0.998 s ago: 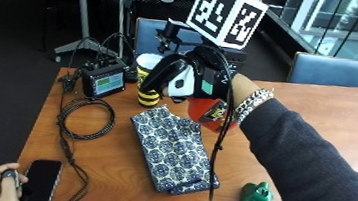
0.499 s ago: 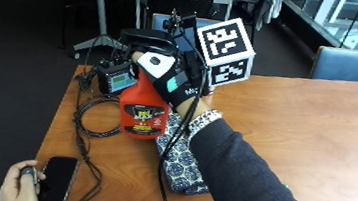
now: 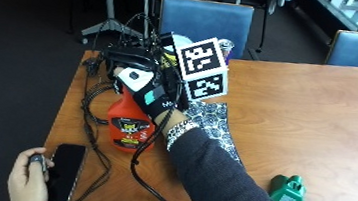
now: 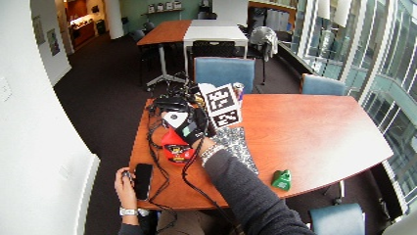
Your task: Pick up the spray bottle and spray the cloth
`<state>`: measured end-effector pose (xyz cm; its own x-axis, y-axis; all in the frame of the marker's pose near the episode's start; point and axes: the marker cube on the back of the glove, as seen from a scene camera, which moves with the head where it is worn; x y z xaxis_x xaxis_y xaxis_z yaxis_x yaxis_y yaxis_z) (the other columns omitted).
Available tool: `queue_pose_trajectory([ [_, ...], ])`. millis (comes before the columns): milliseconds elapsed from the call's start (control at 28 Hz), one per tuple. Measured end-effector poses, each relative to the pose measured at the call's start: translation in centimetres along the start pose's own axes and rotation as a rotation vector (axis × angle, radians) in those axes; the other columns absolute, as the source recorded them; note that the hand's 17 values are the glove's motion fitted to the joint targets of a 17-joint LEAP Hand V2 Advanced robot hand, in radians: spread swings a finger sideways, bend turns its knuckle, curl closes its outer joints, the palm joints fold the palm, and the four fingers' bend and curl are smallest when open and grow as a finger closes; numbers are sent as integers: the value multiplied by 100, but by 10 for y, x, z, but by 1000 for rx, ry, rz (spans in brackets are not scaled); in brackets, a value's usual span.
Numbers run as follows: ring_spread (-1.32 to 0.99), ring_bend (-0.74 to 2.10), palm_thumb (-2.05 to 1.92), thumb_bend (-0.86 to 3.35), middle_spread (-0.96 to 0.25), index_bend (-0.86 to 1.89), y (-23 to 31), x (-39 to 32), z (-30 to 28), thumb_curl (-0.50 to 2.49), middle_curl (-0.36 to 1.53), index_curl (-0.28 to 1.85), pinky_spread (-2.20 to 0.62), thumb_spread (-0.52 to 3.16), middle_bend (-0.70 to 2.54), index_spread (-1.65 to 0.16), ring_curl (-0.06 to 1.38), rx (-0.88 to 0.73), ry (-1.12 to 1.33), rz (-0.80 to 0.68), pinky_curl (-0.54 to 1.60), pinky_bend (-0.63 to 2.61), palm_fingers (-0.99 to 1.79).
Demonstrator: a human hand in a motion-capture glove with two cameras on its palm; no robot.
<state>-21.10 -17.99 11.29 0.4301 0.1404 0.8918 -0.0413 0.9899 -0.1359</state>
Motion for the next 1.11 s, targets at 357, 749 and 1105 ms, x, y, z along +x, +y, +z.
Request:
queue_pose_trajectory([
  [357, -23, 67, 94, -3, -24, 27, 1, 6, 3, 81, 50, 61, -31, 22, 59, -30, 46, 35, 6, -40, 39, 40, 138],
  [749, -26, 66, 91, -4, -26, 28, -14, -14, -7, 81, 51, 61, -31, 23, 60, -31, 46, 2, 58, -60, 39, 40, 138],
  [1105, -27, 66, 91, -3, -27, 27, -14, -10, -6, 81, 51, 61, -31, 24, 60, -32, 46, 44, 76, -69, 39, 40, 138],
])
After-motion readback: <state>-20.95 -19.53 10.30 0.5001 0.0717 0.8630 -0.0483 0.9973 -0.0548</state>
